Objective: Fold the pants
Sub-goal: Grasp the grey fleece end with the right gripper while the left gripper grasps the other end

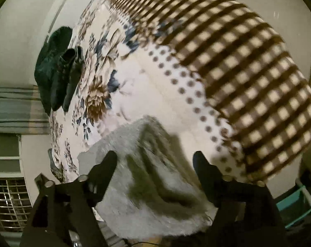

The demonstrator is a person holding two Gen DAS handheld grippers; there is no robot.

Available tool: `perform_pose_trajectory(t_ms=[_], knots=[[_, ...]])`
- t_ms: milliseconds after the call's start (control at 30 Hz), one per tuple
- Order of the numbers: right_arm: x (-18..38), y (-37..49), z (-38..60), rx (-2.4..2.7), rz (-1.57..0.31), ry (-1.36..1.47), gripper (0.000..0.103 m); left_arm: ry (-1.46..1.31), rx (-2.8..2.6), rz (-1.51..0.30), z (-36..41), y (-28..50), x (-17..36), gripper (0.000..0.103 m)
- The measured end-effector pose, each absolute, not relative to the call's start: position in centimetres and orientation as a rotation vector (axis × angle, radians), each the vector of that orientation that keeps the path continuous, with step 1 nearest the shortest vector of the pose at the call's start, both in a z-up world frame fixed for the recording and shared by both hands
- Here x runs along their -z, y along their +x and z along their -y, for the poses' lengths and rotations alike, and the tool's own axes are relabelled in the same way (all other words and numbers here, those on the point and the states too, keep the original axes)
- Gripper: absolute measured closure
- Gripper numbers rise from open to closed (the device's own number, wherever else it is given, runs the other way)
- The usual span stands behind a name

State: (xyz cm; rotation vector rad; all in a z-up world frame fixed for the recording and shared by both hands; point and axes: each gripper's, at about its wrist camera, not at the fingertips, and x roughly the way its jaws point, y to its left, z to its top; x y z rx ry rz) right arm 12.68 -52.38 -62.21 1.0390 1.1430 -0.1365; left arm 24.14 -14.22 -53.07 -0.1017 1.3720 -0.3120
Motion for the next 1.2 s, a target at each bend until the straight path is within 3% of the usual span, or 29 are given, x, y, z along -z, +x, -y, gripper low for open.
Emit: perform_pose_trajectory(t_ms=[200,233,267,300,500,667,767,800,867,967,1033,1200], knots=[[68.1,8.8,50.7,0.072,-1.24,1.242,0.024,-0.1,0.313,-1.374,14.3,24.2,53.3,0.008],[68.8,8.7,50.3,0.056,-1.245,1.265,0.031,-0.098,0.315,-1.374,14.3,24.1,53.3,0.008],[69.2,8.2,49.7,0.053,-1.218,1.289,0.066,-0.091,0.319,-1.372,14.4,24.1,53.2,0.008],[69.1,8.0,49.3,0.076,-1.219,1.271,0.08,-0.082,0.323,-1.37,14.5,24.1,53.1,0.008],[65.8,4.1,49.7,0.159,-1.141,1.268,0.086,-0.077,0.354,-1.364,14.9,24.2,52.7,0.008],[66.1,2.6,50.9,0.225,-1.276,1.199,0.085,-0.076,0.371,-1.361,15.4,24.2,52.5,0.008],[68.4,3.7,50.6,0.226,-1.42,1.136,0.07,-0.057,0.386,-1.349,15.5,24.1,51.7,0.008],[68.2,4.2,50.6,0.219,-1.419,1.122,0.059,-0.05,0.39,-1.34,15.4,24.1,51.2,0.008],[65.7,5.3,51.1,0.186,-1.321,1.077,0.042,-0.045,0.391,-1.327,15.0,24.1,50.5,0.008],[62.0,7.3,52.0,0.152,-1.161,1.022,0.036,-0.06,0.378,-1.31,14.3,24.7,49.8,0.008],[61.3,9.0,52.3,0.127,-1.118,1.019,0.026,-0.071,0.363,-1.313,14.0,25.2,50.0,0.008],[64.9,15.0,51.8,0.045,-1.216,1.084,0.026,-0.095,0.344,-1.345,14.0,26.5,51.7,0.008]])
